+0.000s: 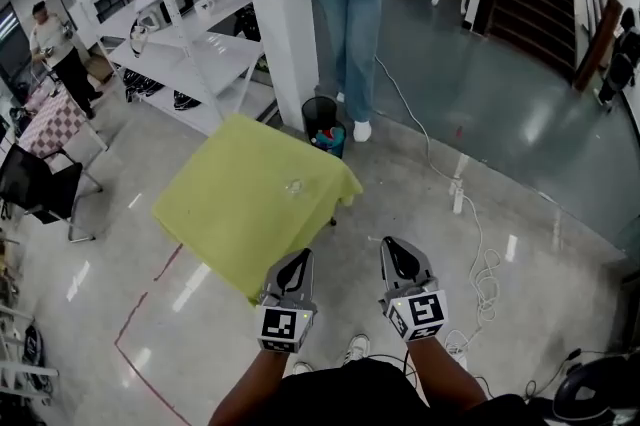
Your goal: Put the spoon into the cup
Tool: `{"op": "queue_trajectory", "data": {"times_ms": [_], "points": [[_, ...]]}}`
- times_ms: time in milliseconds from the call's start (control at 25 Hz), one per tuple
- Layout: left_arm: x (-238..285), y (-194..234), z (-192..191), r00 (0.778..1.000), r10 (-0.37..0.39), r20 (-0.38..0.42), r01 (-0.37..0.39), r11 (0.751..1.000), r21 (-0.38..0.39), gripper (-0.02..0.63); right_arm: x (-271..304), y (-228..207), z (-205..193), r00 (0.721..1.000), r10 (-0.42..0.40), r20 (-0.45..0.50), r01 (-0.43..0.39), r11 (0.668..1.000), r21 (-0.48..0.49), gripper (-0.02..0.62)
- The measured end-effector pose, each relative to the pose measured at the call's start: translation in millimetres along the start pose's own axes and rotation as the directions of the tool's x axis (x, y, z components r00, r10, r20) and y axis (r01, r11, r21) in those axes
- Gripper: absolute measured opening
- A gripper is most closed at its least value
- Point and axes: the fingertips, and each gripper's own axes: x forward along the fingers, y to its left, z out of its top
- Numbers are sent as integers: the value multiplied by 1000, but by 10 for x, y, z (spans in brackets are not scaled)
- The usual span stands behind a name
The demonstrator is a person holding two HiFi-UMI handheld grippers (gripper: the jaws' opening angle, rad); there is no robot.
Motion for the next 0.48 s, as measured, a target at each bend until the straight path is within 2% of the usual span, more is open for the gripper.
{"op": "queue_trajectory", "data": {"times_ms": [240,480], "points": [[202,44,-194,994,53,-91,-53,999,6,6,272,-207,5,998,51,23,-50,998,-39,11],[421,186,-29,994,91,-54,-91,996,-7,6,578,-275,30,997,75,24,-75,997,-28,11]]}}
